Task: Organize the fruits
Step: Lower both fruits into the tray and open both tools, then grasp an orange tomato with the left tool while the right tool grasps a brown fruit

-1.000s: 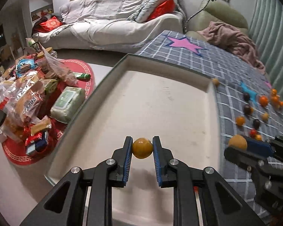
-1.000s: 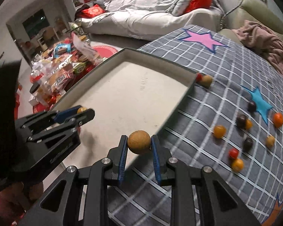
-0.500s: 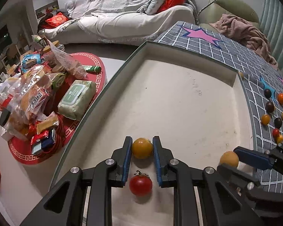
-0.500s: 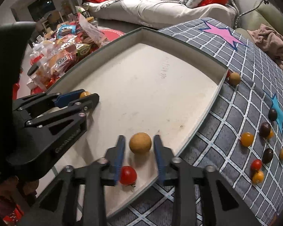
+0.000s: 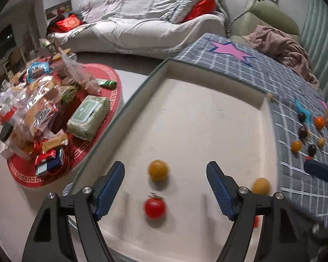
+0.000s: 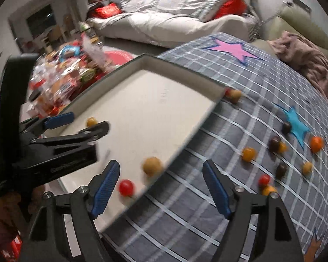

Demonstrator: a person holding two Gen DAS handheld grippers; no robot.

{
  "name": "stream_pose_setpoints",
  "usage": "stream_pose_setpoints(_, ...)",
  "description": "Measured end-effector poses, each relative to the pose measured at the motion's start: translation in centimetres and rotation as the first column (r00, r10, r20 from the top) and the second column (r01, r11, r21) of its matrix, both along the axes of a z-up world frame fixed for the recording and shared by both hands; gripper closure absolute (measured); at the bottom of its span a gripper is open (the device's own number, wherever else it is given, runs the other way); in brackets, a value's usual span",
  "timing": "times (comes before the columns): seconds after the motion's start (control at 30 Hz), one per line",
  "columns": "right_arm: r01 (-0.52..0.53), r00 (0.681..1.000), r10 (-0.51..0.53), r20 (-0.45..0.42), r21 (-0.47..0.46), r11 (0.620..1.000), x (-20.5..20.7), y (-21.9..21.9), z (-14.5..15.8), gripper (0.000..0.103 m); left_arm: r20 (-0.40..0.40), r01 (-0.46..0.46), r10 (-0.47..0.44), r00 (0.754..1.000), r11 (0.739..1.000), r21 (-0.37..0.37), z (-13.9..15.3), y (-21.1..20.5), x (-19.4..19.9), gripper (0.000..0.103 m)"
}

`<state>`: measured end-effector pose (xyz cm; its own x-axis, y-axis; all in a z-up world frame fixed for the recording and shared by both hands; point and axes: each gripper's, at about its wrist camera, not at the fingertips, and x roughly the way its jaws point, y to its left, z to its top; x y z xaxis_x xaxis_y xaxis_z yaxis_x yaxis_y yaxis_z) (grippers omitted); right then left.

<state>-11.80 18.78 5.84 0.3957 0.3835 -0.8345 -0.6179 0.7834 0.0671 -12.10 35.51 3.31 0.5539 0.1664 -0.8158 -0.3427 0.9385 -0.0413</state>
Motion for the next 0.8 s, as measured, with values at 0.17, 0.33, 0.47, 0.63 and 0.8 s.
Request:
stream_pose_setpoints(0.17,0.113,0.993,-0.113,-0.024,0.009,0.994,1.1,-5.5,-0.2,0.022,0.033,0.083,-0.083,0.996,0.997,0.002,1.9,-3.6,0.3,0.025)
stream_pose_setpoints(0.33,0.245,0.968,-0.244,-0.058,-0.003,0.970,2.2,-11.7,-1.4,0.022,0.051,0.208,-0.209,0.977,0.978,0.023,3.3,-9.1,1.2,0.025)
stream_pose_setpoints(0.47,0.326,0.943,-0.325,-0.070,-0.001,0.946,2.9,-15.6,-2.0,0.022,0.036,0.283,-0.284,0.958,0.958,0.047,3.3,-13.1,2.4,0.025)
stream_pose_setpoints(0.63,0.400,0.915,-0.399,-0.065,0.008,0.916,4.2,-19.2,-2.0,0.022,0.008,0.324,-0.325,0.946,0.944,0.069,2.9,-16.5,4.5,0.025)
stream_pose_setpoints(0.8,0.455,0.890,-0.452,-0.062,0.030,0.890,5.9,-21.5,-2.2,0.022,-0.019,0.332,-0.332,0.943,0.939,0.094,1.9,-18.3,7.1,0.025)
